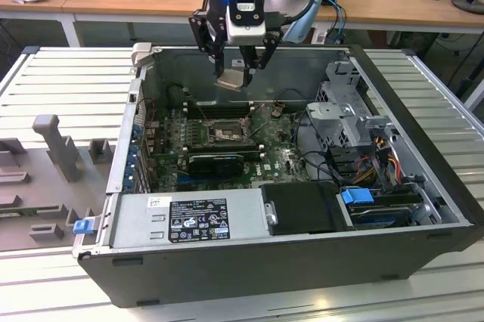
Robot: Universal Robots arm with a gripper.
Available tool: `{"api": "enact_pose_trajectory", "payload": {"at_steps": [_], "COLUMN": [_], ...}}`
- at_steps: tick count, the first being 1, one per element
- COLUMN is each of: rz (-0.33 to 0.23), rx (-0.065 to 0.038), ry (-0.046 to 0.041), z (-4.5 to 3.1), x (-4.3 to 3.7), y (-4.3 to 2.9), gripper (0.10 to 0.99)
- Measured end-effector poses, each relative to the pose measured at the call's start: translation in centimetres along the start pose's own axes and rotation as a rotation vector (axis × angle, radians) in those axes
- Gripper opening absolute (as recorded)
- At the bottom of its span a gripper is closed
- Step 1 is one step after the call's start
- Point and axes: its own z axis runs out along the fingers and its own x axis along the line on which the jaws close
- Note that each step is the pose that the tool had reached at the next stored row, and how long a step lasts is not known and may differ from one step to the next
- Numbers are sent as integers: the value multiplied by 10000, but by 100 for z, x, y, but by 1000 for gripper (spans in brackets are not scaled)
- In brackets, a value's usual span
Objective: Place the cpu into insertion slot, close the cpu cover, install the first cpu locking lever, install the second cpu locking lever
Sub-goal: 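Place the cpu into insertion slot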
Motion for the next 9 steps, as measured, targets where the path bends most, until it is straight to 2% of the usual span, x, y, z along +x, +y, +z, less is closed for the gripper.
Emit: {"api": "enact_pose_trajectory", "payload": {"at_steps": [9], "rz": [638], "rx": [-9], "ry": [-49], "z": [13], "x": [0], "y": [-1], "gripper": [529]}}
